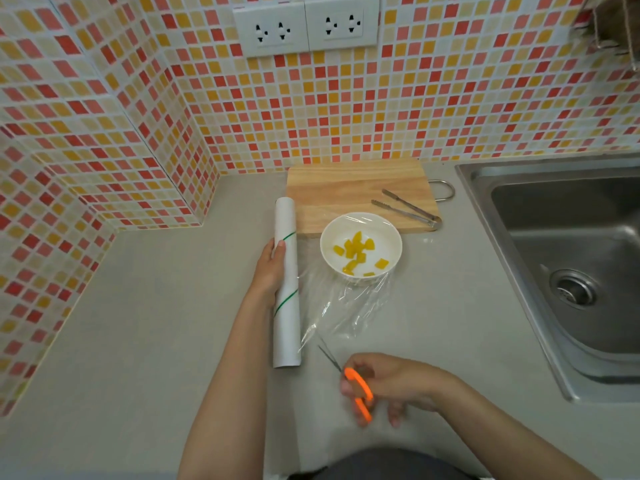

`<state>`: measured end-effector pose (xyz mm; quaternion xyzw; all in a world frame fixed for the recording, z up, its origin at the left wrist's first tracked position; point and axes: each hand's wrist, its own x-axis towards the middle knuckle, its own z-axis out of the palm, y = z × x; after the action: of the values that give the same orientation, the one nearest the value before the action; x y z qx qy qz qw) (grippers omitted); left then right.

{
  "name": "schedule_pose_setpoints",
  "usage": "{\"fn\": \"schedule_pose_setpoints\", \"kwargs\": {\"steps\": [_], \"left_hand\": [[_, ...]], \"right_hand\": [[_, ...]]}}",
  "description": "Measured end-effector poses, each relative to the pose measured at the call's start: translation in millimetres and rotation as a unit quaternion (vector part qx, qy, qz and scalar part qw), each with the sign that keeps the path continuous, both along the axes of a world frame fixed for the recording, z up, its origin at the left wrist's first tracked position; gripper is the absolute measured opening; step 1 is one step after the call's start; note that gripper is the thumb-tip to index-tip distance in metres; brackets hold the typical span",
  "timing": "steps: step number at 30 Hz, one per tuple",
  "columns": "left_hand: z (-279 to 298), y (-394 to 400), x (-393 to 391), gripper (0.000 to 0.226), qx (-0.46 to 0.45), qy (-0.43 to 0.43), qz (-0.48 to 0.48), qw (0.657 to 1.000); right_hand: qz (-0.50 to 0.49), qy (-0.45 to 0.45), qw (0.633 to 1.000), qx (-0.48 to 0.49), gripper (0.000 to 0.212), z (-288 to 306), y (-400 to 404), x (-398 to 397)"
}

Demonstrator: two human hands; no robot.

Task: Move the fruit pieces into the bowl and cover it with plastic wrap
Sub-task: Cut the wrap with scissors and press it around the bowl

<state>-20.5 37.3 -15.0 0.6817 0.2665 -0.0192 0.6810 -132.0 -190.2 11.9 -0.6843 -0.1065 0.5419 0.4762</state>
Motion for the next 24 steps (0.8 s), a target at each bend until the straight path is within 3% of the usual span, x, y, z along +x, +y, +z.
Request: {"fn": "schedule_pose_setpoints", "kwargs": {"steps": [4,10,15,18,24], "left_hand": [[1.1,-2.1,-3.1,0.044,0.006,0.002,0.004,1.0],[2.8,-4.6,-5.7,0.045,0.015,0.002,0.003,1.0],[4.3,-4.8,-6.4,0.042,0.004,-0.003,0.007,1.0],[3.9,-3.3,-8.5,0.042,0.011,-0.014,0.005,1.0],[2.6,-5.2,-11.4,0.041,-0.022,-0.009,-0.002,1.0]], "right_hand": [[-0.09,-0.01,0.996,0.014,0.038,-4.7,23.1,5.2],[-0.186,-0.064,0.981,0.003,0.055,-11.7,49.0,16.6],[-0.264,-0.087,0.96,0.005,0.044,-24.9,60.2,13.3],[-0.284,-0.102,0.953,0.014,0.044,-27.5,60.1,16.4],[-0.269,-0.093,0.959,-0.002,0.063,-13.2,63.9,34.7]]}}
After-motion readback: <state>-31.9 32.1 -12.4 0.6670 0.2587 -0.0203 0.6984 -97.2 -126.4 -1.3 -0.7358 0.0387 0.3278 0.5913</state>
